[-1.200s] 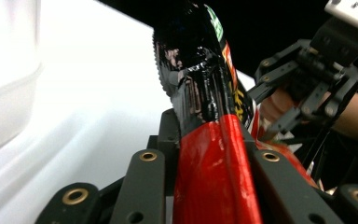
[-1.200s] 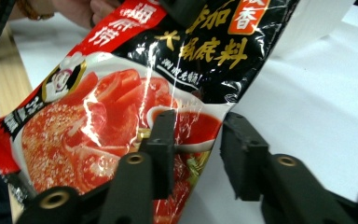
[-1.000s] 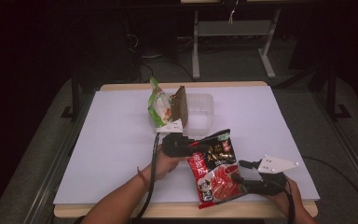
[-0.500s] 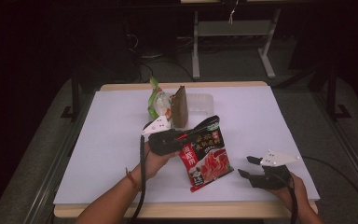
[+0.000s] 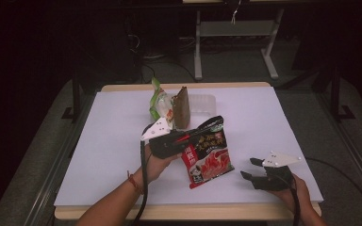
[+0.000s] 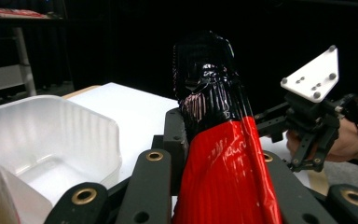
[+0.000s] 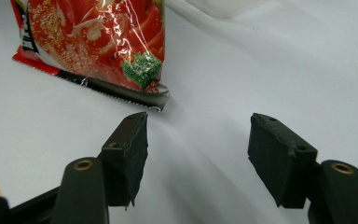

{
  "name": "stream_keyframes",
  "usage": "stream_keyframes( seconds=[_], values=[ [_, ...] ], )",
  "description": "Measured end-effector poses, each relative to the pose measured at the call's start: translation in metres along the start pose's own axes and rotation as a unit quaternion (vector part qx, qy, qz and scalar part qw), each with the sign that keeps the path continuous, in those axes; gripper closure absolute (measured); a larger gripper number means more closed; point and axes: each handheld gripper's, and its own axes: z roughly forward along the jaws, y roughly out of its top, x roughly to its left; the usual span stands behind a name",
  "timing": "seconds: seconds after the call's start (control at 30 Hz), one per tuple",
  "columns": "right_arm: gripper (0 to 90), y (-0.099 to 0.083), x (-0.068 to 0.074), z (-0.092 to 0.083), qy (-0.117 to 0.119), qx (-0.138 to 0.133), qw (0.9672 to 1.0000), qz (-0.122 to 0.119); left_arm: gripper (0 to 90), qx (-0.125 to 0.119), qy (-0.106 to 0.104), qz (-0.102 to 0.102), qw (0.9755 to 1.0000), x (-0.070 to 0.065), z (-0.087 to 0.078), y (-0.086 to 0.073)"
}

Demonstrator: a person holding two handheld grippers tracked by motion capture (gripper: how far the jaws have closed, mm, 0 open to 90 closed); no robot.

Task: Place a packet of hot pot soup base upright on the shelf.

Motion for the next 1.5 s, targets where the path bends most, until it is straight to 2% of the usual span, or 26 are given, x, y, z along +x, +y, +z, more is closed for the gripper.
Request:
stream_keyframes(
  seconds=[0.17, 0.27, 0.4, 0.67, 0.87, 1.0, 1.07, 1.1, 1.23, 1.37, 1.5],
  values=[
    [36.7, -0.001, -0.001, 0.001, -0.002, 0.002, 1.0000, 0.000, 77.4, -0.006, 0.006, -0.003, 1.0000, 0.001, -0.002, 0.000],
    [36.7, -0.002, 0.000, 0.000, -0.004, 0.002, 1.0000, -0.001, 77.3, -0.012, 0.012, 0.004, 0.9998, -0.002, -0.004, 0.003],
    [36.7, -0.001, 0.000, -0.003, -0.007, -0.005, 1.0000, 0.001, 77.2, -0.022, 0.019, 0.002, 0.9996, -0.004, -0.006, 0.007],
    [34.0, 0.000, 0.004, -0.005, 0.018, -0.019, 0.9997, -0.002, 77.1, -0.035, 0.041, 0.012, 0.9985, -0.005, -0.012, 0.018],
    [33.7, 0.001, 0.009, -0.005, 0.021, -0.021, 0.9995, -0.013, 77.2, -0.055, 0.057, 0.017, 0.9967, -0.006, -0.016, 0.029],
    [34.0, 0.000, 0.011, -0.010, 0.008, -0.044, 0.9986, -0.027, 77.1, -0.070, 0.064, 0.019, 0.9953, -0.005, -0.019, 0.037],
    [32.9, 0.001, 0.014, -0.011, -0.010, -0.056, 0.9977, -0.038, 77.1, -0.078, 0.066, 0.021, 0.9946, -0.005, -0.019, 0.041],
    [33.0, 0.001, 0.015, -0.012, -0.010, -0.062, 0.9972, -0.040, 77.1, -0.078, 0.068, 0.023, 0.9944, -0.005, -0.019, 0.042],
    [33.0, 0.002, 0.020, -0.013, -0.020, -0.081, 0.9956, -0.044, 77.2, -0.083, 0.066, 0.024, 0.9941, -0.004, -0.018, 0.047],
    [33.3, 0.003, 0.023, -0.014, -0.033, -0.098, 0.9937, -0.043, 77.4, -0.086, 0.077, 0.027, 0.9930, -0.001, -0.018, 0.052],
    [33.3, 0.003, 0.025, -0.014, -0.042, -0.104, 0.9927, -0.046, 77.7, -0.093, 0.080, 0.025, 0.9922, 0.001, -0.019, 0.058]
  ],
)
